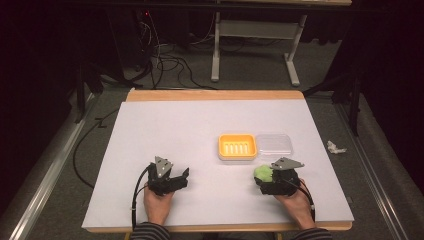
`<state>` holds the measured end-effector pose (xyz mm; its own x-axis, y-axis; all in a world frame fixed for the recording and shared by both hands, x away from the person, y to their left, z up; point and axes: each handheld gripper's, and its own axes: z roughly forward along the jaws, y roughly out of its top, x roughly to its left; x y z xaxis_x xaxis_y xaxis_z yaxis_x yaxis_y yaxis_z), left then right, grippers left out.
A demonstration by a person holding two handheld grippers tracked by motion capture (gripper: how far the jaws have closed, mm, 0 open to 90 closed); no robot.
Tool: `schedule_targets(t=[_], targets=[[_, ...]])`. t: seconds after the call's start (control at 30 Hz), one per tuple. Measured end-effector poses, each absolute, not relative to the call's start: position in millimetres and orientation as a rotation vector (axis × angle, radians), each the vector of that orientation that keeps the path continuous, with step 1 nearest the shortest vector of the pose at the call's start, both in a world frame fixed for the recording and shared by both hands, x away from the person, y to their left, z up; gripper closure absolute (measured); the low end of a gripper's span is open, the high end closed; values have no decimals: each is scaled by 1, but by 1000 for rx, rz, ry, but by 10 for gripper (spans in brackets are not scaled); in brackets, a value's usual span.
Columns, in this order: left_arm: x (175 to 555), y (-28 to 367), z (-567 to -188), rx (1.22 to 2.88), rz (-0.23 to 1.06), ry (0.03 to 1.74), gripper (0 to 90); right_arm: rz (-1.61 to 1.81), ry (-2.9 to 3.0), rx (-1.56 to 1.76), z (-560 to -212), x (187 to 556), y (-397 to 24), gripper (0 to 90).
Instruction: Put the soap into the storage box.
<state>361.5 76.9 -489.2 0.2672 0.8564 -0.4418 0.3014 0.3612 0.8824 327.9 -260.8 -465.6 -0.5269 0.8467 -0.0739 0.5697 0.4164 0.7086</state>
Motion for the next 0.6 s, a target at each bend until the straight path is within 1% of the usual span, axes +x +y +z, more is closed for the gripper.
schedule_targets(t=[0.13, 0.27, 0.37, 0.6], targets=[[362, 77, -489, 1195, 530, 1296, 158, 864, 2278, 1208, -468, 332, -258, 176], [361, 77, -489, 1195, 530, 1296, 158, 838, 2301, 1193, -470, 334, -256, 207], [361, 77, -489, 1200, 536, 1296, 157, 826, 2327, 1183, -473, 337, -254, 251], [361, 77, -489, 1201, 535, 1295, 157, 838, 2361, 1187, -474, 340, -256, 257]])
